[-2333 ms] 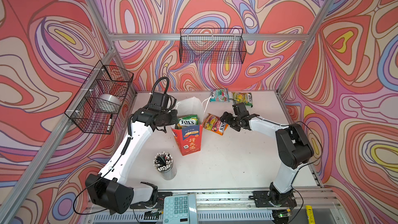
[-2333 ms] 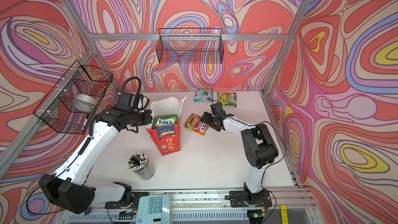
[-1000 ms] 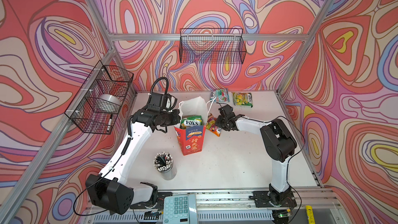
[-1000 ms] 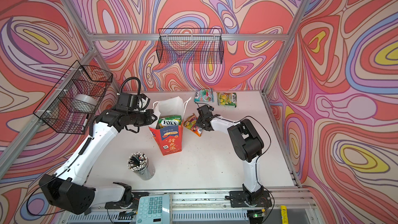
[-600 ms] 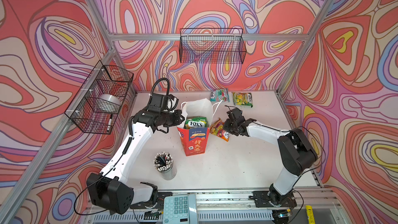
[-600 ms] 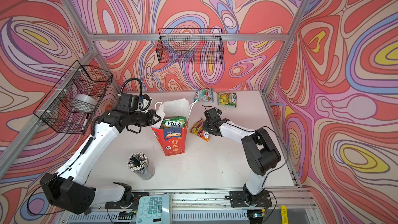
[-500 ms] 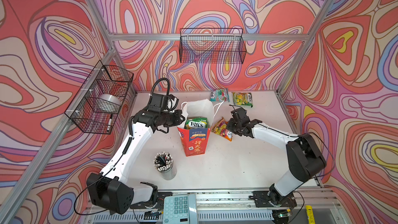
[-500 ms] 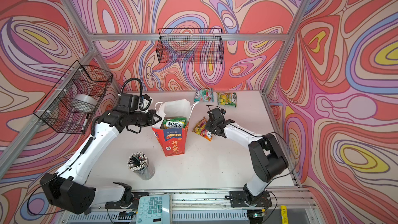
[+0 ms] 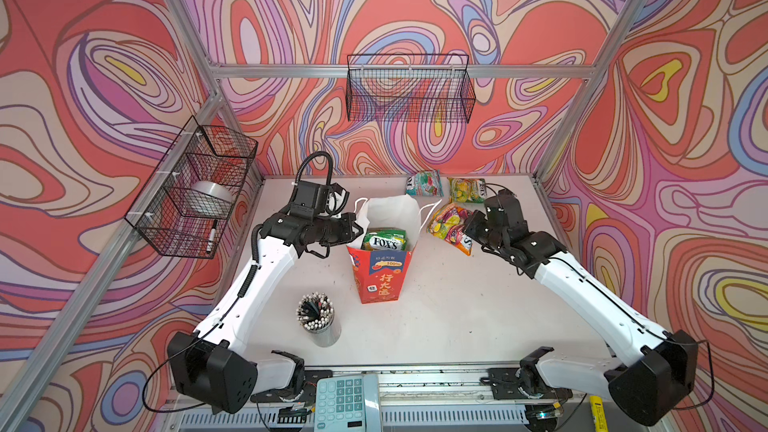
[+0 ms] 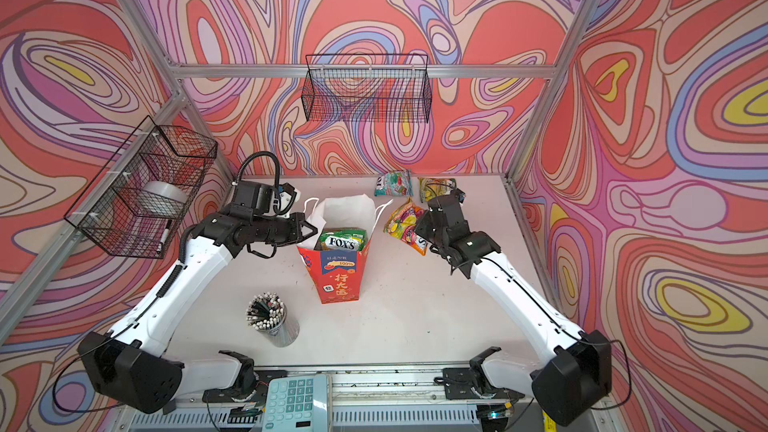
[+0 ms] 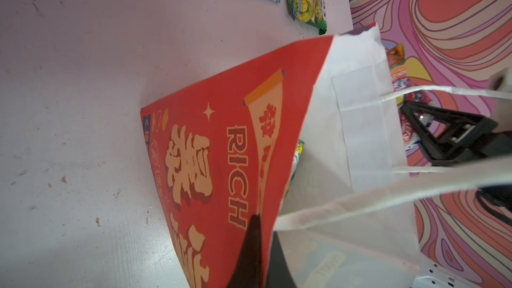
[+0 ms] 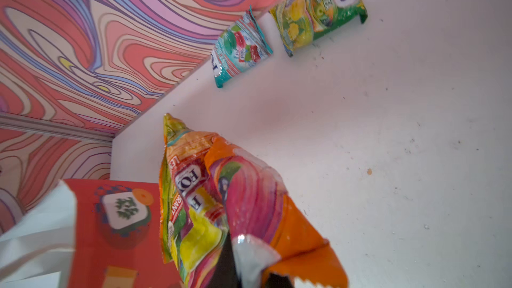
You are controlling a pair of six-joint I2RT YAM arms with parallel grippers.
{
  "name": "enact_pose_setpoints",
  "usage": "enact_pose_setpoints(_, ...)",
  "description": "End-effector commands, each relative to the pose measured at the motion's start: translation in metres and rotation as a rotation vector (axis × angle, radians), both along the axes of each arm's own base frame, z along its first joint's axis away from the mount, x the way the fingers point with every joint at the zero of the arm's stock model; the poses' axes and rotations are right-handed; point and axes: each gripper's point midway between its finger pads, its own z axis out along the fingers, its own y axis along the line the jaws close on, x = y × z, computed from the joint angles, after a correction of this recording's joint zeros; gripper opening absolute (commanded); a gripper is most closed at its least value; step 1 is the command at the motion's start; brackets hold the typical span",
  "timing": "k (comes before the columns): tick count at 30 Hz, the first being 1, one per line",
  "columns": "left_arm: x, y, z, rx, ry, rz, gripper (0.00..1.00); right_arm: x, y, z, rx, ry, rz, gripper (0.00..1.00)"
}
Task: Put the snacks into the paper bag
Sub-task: 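Lift the orange packet with the right gripper and carry it over the bag, then lower the orange packet into the bag and open the right gripper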
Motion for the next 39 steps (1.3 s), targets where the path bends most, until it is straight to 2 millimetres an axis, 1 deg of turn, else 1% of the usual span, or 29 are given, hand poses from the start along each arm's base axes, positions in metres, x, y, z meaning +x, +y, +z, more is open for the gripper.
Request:
enact_pose_setpoints(1,0.001,-0.011,0.019,-0.064,-0.055,-0.037,0.00,-0.009,0.005,0.063,0.012,-0.136,0.049,0.00)
enact_pose_setpoints(4,0.000,-0.012,0.018,-0.065,-0.052,-0.038,0.00,-0.012,0.023,0.105,0.019,-0.209,0.112,0.00)
enact_pose_setpoints(6,0.000,-0.012,0.018,-0.063,-0.054,-0.037,0.00,-0.016,0.040,0.131,0.003,-0.256,0.153,0.00)
enact_pose_setpoints(9,0.000,-0.012,0.018,-0.056,-0.052,-0.039,0.00,-0.019,0.073,0.159,-0.012,-0.314,0.229,0.00)
enact_pose_setpoints(12,0.000,-0.010,0.017,-0.040,-0.056,-0.030,0.00,-0.022,0.103,0.179,-0.016,-0.357,0.292,0.00)
enact_pose_setpoints(14,0.001,-0.010,0.015,-0.035,-0.054,-0.031,0.00,-0.024,0.125,0.182,-0.027,-0.361,0.337,0.00)
enact_pose_setpoints(15,0.001,-0.011,0.014,-0.034,-0.050,-0.033,0.00,-0.025,0.136,0.181,-0.037,-0.361,0.357,0.00)
enact_pose_setpoints(17,0.000,-0.010,0.013,-0.027,-0.047,-0.033,0.00,-0.025,0.155,0.170,-0.066,-0.346,0.388,0.00)
enact_pose_setpoints(18,0.001,-0.009,0.013,-0.018,-0.048,-0.026,0.00,-0.024,0.161,0.163,-0.077,-0.332,0.399,0.00)
enact_pose_setpoints(21,0.002,-0.005,0.013,-0.004,-0.057,-0.013,0.00,-0.021,0.173,0.139,-0.098,-0.292,0.426,0.00)
enact_pose_setpoints(25,0.002,-0.004,0.012,0.002,-0.055,-0.008,0.00,-0.018,0.174,0.108,-0.169,-0.246,0.434,0.00)
enact_pose_setpoints(27,0.002,-0.004,0.012,0.004,-0.055,-0.007,0.00,-0.016,0.174,0.096,-0.201,-0.224,0.442,0.00)
enact_pose_setpoints(34,0.002,-0.004,0.012,0.006,-0.058,-0.008,0.00,-0.011,0.184,0.075,-0.276,-0.186,0.492,0.00)
enact_pose_setpoints(39,0.003,-0.004,0.011,0.008,-0.053,-0.006,0.00,-0.003,0.188,0.065,-0.324,-0.165,0.496,0.00)
